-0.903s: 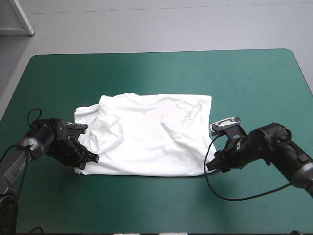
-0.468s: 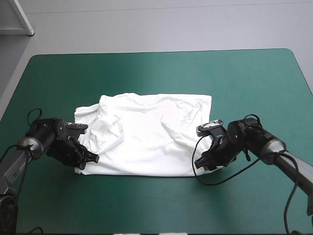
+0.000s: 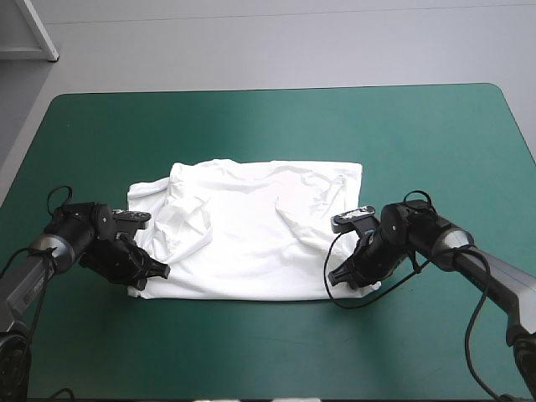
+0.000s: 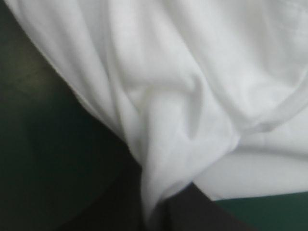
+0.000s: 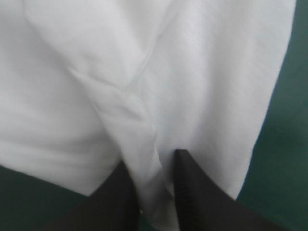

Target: Fold the cloth

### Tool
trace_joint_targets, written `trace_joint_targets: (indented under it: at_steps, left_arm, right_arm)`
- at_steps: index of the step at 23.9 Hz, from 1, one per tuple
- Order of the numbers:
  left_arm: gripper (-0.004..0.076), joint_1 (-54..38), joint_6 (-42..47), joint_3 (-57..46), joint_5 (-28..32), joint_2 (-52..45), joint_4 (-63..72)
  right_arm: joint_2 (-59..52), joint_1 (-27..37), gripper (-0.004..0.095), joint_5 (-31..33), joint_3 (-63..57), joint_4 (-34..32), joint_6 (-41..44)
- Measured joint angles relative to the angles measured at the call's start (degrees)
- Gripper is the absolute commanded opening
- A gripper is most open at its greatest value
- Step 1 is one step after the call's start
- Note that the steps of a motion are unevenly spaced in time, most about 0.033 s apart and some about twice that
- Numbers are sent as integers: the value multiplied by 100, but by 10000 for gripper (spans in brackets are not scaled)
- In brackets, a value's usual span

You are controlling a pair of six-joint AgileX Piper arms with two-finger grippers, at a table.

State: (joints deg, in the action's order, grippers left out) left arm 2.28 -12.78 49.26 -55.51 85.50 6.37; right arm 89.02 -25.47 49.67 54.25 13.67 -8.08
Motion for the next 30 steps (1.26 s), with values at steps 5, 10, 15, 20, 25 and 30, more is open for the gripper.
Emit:
trace_joint_targets:
  at_steps: [5, 10, 15, 20, 25, 30]
  left_arm:
    - [19, 0, 0, 0, -5, -13, 0]
    - [19, 0, 5, -57, 90, -169, -32]
    - [19, 0, 97, -62, -169, -829, -115]
    - [19, 0, 108, -62, -435, -1218, -99]
    - [19, 0, -16, 454, -313, -1211, -223]
    - [19, 0, -39, 1372, -255, -770, -229]
  right_arm:
    - [-20, 0, -17, -93, -12, 17, -53]
    - [-193, 0, -17, -89, -71, 46, -60]
    - [-725, 0, -17, 244, -71, 58, -55]
    - [-974, 0, -17, 345, -51, 163, -55]
    - [-999, 0, -17, -245, 371, 114, -55]
    - [-874, 0, -17, -1062, 817, -400, 293]
